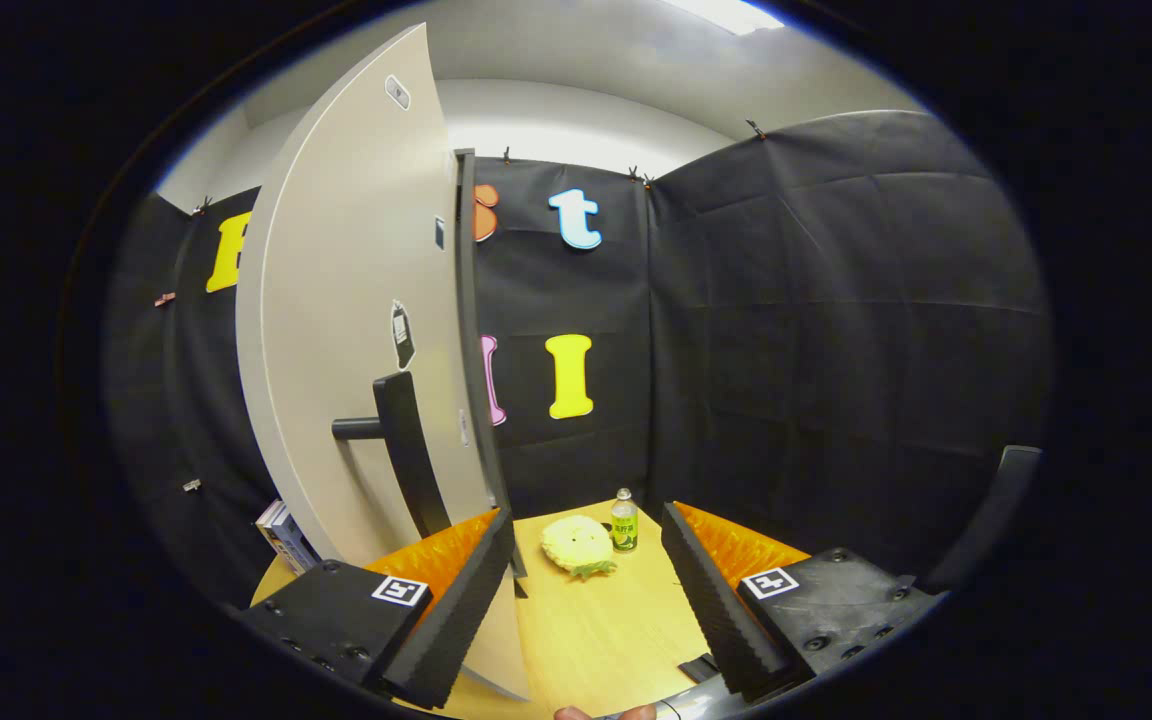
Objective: Open the shoe cabinet door, grab the shoes and put them into the shoe cabinet, then close the shoe cabinet door.
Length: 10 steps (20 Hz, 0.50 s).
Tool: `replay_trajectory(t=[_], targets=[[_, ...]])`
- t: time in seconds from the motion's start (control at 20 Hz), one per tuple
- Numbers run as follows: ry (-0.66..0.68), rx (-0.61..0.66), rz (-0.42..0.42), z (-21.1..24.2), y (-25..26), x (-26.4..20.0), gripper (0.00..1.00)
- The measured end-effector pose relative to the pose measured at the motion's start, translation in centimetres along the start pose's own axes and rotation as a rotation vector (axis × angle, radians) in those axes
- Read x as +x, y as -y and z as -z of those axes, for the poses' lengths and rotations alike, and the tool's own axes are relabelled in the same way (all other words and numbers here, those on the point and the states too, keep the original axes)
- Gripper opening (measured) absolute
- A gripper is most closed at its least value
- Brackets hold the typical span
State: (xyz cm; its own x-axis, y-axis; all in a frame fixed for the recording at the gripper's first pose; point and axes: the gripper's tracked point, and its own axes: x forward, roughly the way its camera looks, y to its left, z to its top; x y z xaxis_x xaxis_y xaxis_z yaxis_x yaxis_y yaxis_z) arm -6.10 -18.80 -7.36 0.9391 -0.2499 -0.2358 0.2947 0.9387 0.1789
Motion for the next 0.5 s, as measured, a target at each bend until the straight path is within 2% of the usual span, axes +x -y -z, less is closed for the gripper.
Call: replay_trajectory(t=[0.5], targets=[[0.028,-0.082,-0.126,0.8,-12.0,0.0,0.97]])
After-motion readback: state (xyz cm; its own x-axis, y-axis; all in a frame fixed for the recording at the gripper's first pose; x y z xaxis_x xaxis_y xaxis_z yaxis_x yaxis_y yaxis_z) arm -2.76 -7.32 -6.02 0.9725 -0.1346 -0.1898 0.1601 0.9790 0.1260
